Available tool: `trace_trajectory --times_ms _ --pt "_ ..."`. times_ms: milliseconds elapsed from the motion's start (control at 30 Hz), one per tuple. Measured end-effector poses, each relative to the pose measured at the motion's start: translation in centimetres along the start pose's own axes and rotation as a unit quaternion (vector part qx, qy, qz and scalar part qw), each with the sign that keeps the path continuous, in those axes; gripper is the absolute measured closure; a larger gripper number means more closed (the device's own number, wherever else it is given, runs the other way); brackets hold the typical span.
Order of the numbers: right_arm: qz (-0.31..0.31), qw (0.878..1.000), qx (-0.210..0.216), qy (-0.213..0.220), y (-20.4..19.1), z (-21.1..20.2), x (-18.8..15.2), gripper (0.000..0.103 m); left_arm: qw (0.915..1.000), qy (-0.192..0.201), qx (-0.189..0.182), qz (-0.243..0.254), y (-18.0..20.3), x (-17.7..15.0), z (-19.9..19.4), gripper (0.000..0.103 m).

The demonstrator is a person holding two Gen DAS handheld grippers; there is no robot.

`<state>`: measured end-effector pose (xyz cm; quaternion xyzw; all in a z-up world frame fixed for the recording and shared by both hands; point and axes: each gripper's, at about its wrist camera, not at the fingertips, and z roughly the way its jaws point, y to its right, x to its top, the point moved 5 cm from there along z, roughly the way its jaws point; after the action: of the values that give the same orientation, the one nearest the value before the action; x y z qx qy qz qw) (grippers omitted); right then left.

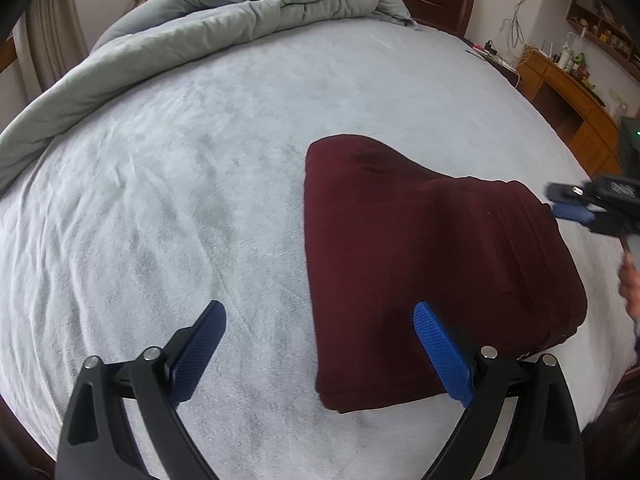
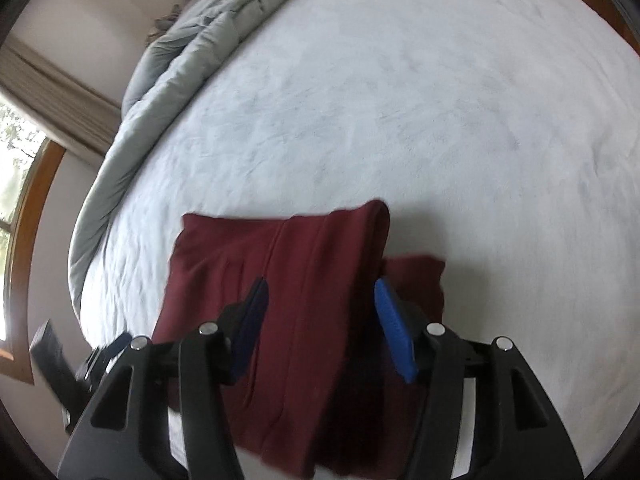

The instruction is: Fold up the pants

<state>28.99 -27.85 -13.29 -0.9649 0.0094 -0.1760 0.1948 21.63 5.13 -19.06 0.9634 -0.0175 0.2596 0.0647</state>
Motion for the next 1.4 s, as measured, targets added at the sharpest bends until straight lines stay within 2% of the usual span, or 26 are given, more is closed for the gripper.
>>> trace_trajectory --times_ms 133,200,267,300,333,433,700,767,833,867,967,1033,1167,1267,1400 --pt "0.044 0.999 0.003 -0.022 1.9 2.9 1.1 0.048 0.9999 0.001 -0.003 0.010 0.6 0.2 0.1 0.008" --pt "0.053 0.998 0.022 -0.032 2.3 3.7 1.3 0.044 0.9999 0.002 -0.005 0.012 0.9 0.2 0.1 0.008" --pt "0.052 0.997 0.036 -0.043 2.1 4.6 1.5 0.044 0.9999 0.002 -0.007 0.014 1.2 0.1 0.1 0.008" --pt "0.046 0.997 0.036 -0.045 1.9 4.5 1.5 0.050 0.9998 0.002 -0.007 0.016 1.4 0.1 0.1 0.008" --pt "0.034 0.998 0.038 -0.047 1.5 4.7 1.6 0.067 0.9998 0.002 -0.006 0.018 1.5 0.1 0.2 0.008" --pt "0.024 0.998 0.034 -0.042 1.3 4.6 1.6 0.084 0.9998 0.003 -0.002 0.022 1.7 0.1 0.2 0.008" --pt "0.029 0.999 0.023 0.008 1.6 -0.4 1.2 0.089 0.9998 0.004 0.000 0.018 1.8 0.3 0.1 0.007" --pt "0.031 0.999 -0.001 0.009 2.0 -0.8 0.8 0.089 0.9998 0.003 -0.001 0.018 1.8 0.3 0.1 0.007" --pt "0.017 0.999 -0.036 -0.010 2.3 0.6 0.5 0.087 0.9999 -0.002 -0.003 0.013 1.8 0.2 0.3 0.007" --pt "0.020 0.999 -0.039 -0.017 2.5 1.4 0.3 0.086 0.9999 -0.006 -0.004 0.011 1.9 0.2 0.4 0.007" --pt "0.025 0.999 -0.021 -0.010 2.3 1.5 0.4 0.076 0.9999 -0.008 -0.005 0.012 2.1 0.0 0.5 0.007" --pt "0.018 1.000 -0.011 0.003 1.9 0.5 0.0 0.062 0.9998 -0.008 0.000 0.017 2.1 -0.1 0.5 0.007" --pt "-0.008 1.000 -0.011 0.018 1.4 -2.4 -2.6 0.057 0.9998 -0.017 0.001 0.007 1.6 -0.7 0.9 0.007" --pt "0.003 1.000 -0.002 0.003 2.2 -4.0 -5.7 0.056 0.9997 -0.023 -0.004 -0.009 1.2 -1.2 1.0 0.006" --pt "0.036 0.998 0.045 -0.025 2.9 -4.8 -9.8 0.055 0.9992 -0.027 -0.008 -0.027 1.0 -1.8 0.7 0.006"
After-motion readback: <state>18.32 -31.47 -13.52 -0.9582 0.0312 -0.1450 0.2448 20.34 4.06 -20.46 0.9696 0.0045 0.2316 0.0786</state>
